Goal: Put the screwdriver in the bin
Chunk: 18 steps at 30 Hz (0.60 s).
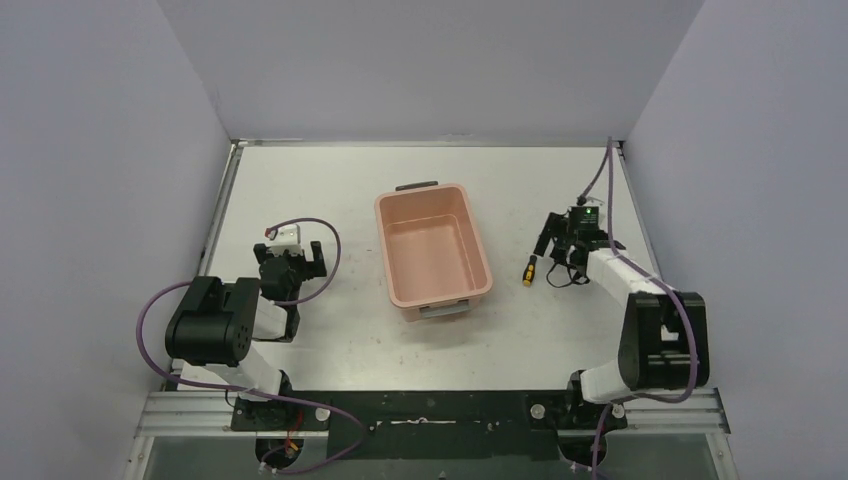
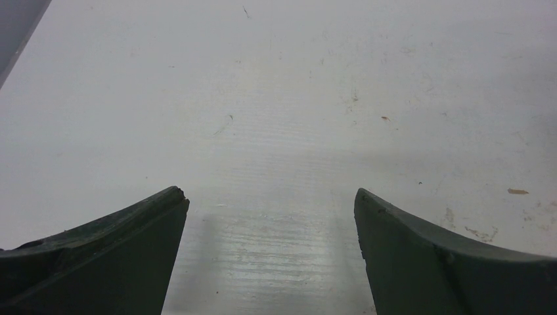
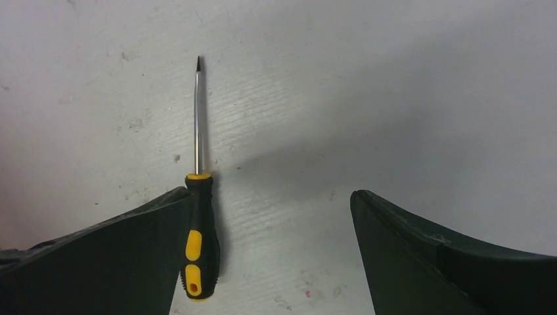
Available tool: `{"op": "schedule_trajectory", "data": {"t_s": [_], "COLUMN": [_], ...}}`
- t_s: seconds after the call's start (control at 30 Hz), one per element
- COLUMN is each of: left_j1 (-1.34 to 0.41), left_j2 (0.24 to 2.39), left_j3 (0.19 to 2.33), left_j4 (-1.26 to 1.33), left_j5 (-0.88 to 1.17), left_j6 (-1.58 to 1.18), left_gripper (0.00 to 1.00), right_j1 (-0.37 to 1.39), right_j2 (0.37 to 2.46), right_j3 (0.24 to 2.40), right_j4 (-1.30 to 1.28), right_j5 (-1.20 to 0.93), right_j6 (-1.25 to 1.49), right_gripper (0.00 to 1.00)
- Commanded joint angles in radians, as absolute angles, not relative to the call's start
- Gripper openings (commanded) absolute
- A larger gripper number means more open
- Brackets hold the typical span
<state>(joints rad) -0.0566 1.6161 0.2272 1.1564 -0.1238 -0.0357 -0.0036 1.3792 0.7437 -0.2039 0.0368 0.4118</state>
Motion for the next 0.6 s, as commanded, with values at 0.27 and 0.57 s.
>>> {"op": "schedule_trajectory", "data": {"t_s": [0.27, 0.57], "left_j1": [-0.051, -0.051], "left_j2": [1.613, 1.613], "left_j3": [0.252, 0.253], "left_j4": [1.216, 1.217], "left_j5": [-0.122, -0.122], "left_j6": [-0.027, -0.028], "left_gripper": [0.97, 0.97], "right_j1": [0.199, 0.204], "right_j2": [1.719, 1.686], "right_j3": [0.944, 0.889], "right_j4": [-0.296, -0.310], "right_j5": [0.178, 0.118], "right_j6": [0.374, 0.366], "right_gripper": [0.88, 0.00]}}
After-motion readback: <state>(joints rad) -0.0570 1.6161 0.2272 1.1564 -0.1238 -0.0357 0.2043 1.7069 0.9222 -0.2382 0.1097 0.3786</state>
